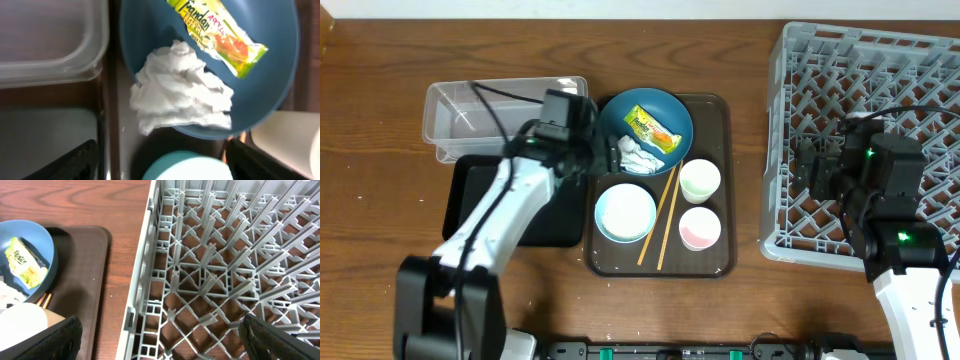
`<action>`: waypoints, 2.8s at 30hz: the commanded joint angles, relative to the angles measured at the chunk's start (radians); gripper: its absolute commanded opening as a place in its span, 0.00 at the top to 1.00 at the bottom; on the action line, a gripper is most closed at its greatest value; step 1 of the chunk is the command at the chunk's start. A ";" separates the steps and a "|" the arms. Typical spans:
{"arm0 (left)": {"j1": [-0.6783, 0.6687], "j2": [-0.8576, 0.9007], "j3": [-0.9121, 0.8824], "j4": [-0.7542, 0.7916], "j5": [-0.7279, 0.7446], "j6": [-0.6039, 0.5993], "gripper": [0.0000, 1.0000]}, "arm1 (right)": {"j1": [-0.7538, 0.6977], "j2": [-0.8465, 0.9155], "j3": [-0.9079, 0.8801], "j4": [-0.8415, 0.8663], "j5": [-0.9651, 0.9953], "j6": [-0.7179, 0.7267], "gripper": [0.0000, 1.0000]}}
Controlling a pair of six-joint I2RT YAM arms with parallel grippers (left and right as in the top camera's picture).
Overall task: Sort waste into correct bins and load items into the dishwasher rack
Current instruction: 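Reach the left gripper to the white paper on the blue plate and grasp, then carry the white paper left and drop it into the clear bin, then reach the left gripper to the yellow wrapper on the plate and grasp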
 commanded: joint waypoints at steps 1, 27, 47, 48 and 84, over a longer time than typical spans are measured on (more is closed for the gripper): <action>-0.010 0.048 0.016 0.037 -0.044 -0.012 0.23 | 0.010 -0.002 0.022 0.003 0.002 -0.001 0.01; -0.010 0.073 0.016 0.073 -0.050 -0.015 0.94 | 0.010 -0.001 0.022 0.003 0.003 -0.001 0.01; 0.147 -0.183 0.016 0.209 -0.396 -0.003 0.94 | 0.010 -0.002 0.022 0.007 0.006 -0.001 0.01; 0.156 -0.170 0.016 0.220 -0.396 -0.003 0.94 | 0.010 -0.002 0.022 0.006 0.006 -0.001 0.01; 0.070 -0.056 0.017 0.354 -0.169 -0.003 0.51 | 0.010 -0.001 0.022 0.000 0.006 0.000 0.01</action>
